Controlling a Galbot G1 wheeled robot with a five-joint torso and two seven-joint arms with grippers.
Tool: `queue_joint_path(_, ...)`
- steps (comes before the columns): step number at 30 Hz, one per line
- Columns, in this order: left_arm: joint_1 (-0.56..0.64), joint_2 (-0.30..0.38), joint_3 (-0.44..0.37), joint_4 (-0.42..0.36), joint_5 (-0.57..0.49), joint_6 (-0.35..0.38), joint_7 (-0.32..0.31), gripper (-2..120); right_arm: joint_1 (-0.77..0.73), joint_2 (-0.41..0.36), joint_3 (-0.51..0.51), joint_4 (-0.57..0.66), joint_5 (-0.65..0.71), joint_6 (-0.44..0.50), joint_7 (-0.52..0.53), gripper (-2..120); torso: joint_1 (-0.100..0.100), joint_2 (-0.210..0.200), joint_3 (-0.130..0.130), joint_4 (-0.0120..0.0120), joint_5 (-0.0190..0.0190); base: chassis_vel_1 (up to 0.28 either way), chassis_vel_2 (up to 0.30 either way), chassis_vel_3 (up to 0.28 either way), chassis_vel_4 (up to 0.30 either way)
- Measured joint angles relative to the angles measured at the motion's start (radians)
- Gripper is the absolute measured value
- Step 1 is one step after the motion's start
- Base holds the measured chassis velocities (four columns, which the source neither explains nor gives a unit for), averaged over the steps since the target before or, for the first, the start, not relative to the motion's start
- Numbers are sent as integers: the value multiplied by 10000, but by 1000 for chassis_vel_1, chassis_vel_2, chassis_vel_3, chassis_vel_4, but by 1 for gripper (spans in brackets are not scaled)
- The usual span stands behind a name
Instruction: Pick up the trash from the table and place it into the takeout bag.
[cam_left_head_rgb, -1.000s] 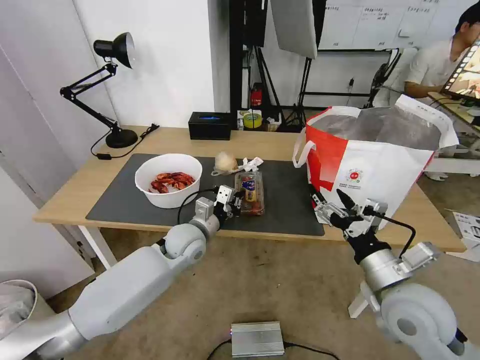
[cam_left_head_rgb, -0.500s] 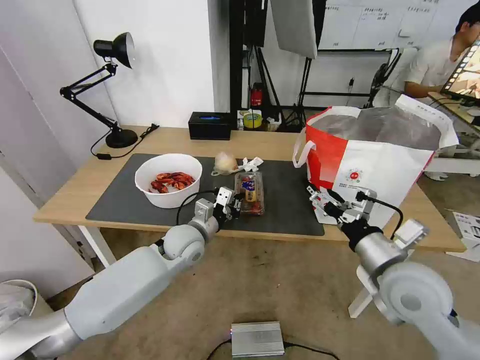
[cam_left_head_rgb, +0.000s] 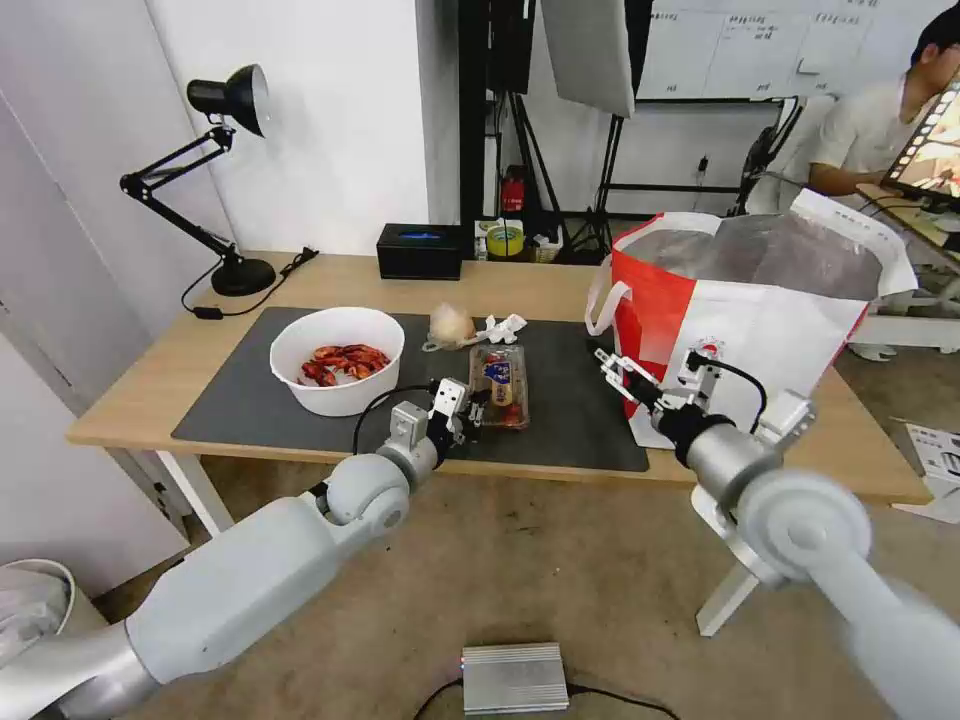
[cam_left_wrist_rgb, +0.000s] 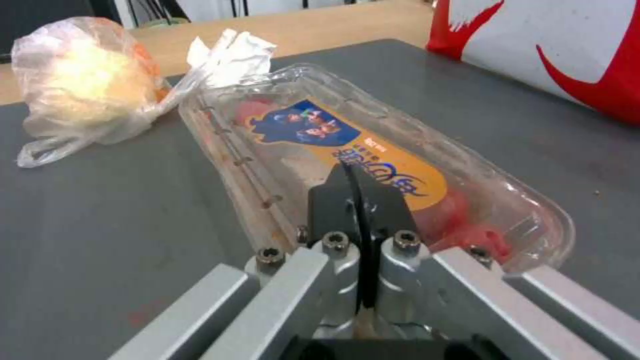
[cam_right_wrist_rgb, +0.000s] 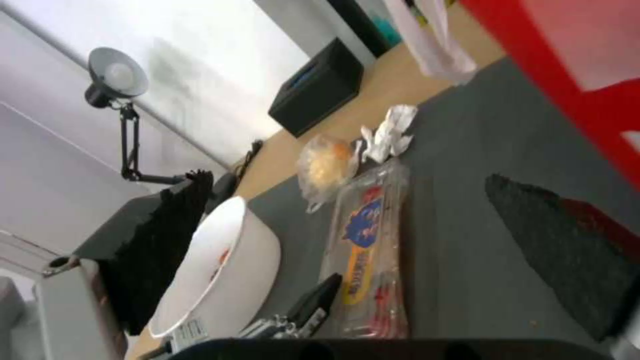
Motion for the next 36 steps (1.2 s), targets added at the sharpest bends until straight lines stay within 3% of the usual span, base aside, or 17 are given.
queue_joint_path(12,-11,59,26,-84,-52,-25,-140,0,1734,914,-1022,-1818,531,-1247,527,100,0,0,0,0,1,0,0,0,0)
queue_joint_path(19,0,83,41,-219,-136,-30,-273,0,2771,1729,-1259,-2859,1148,-2967,1250,100,0,0,-1,0,0,0,0,0,0)
queue_joint_path(36,120,243,-38,-365,-145,-72,-274,0,3994,2508,-1915,-4269,579,-3431,1429,100,0,0,0,0,0,0,0,0,0)
